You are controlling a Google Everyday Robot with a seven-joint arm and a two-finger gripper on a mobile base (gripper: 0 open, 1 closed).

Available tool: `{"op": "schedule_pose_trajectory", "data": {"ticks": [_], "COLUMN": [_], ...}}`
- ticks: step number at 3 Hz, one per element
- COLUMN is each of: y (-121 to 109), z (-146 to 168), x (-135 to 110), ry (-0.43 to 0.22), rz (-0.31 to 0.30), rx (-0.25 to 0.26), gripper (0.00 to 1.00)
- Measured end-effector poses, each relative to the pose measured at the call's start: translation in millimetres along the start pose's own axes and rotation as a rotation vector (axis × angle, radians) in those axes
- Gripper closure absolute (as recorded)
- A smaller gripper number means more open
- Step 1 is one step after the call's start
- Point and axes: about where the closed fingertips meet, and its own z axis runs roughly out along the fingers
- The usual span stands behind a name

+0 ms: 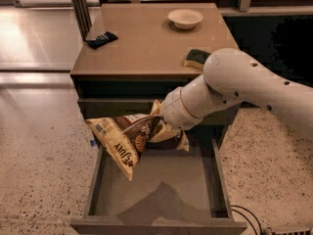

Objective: Pick brown chip bag from middle drawer and place on counter

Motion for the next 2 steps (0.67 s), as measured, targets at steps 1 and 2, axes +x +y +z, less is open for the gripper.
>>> {"op": "schedule_pose_trajectory", "data": {"ticks": [1, 2], "y": [-11, -28], "z": [-16, -41], "x": [-20, -36], "ry": [-0.011, -0.013], "rz": [-0.036, -0.065], "rx": [0.015, 0.038], "gripper": [1.0, 1.0]}}
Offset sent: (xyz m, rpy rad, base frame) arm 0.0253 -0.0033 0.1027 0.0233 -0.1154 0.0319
